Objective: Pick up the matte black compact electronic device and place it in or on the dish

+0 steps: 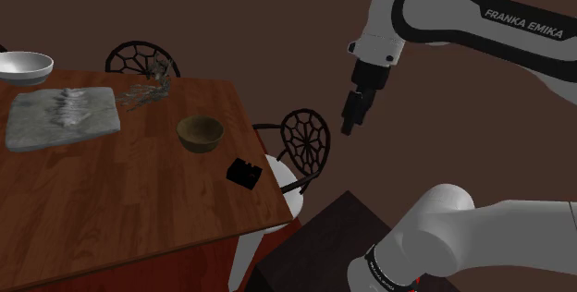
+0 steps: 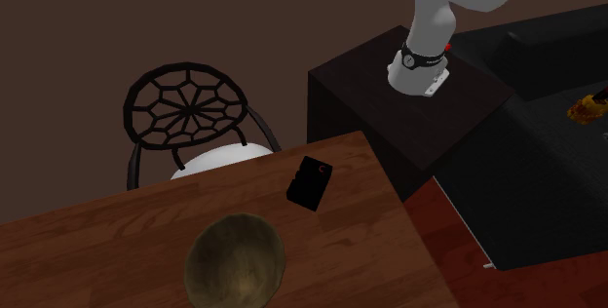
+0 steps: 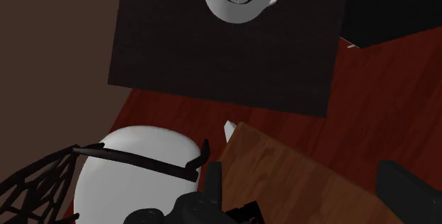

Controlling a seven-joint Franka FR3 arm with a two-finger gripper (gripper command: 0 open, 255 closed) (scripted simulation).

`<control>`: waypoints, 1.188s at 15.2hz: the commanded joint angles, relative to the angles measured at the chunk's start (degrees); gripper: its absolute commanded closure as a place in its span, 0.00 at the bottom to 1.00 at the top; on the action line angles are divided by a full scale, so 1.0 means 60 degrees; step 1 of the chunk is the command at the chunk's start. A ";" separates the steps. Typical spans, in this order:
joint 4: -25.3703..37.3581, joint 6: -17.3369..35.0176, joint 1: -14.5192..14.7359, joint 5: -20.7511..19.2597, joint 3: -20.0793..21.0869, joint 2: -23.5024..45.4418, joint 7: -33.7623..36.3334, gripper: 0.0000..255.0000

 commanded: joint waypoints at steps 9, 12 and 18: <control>-0.1521 0.3218 -0.0201 0.0525 0.1452 0.0776 0.2276 0.00; -0.1806 0.4472 -0.0333 0.0575 0.2011 0.1428 0.3161 0.00; -0.1878 0.6910 -0.0826 0.0163 0.3129 0.3255 0.5158 0.00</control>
